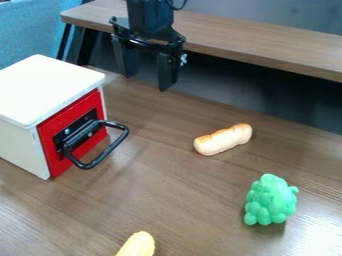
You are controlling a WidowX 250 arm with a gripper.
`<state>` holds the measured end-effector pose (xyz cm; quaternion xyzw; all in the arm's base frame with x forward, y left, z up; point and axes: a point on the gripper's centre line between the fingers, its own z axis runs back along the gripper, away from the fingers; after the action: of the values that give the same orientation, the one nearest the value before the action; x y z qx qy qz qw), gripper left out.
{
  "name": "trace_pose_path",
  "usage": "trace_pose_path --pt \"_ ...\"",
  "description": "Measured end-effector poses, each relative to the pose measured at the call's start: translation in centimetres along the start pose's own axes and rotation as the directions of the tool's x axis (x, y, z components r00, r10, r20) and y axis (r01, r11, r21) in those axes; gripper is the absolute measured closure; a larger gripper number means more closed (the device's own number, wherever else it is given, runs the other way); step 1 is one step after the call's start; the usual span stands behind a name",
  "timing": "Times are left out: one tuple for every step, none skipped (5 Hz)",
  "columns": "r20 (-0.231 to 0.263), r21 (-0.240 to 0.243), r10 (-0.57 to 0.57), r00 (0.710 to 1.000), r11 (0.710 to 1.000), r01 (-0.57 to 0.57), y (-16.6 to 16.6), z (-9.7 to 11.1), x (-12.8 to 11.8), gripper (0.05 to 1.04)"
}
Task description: Open the drawer
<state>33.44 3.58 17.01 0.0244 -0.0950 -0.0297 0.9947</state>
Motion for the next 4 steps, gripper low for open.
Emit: trace_pose_path --pt "-0.033 -0.005 0.001 0.999 1.000 -0.001 -0.1 -1.1 -0.2 0.084" --pt "-0.097 -0.003 -0.002 0.995 1.000 0.002 0.1 -3.8 -1.3 0.084" --pt "-0.120 -0.005 -0.011 0.993 1.000 0.010 0.8 -5.6 -2.8 0.084" --pt "-0.128 0.028 -0.033 0.991 0.999 0.036 1.3 -6.7 -3.7 0.084"
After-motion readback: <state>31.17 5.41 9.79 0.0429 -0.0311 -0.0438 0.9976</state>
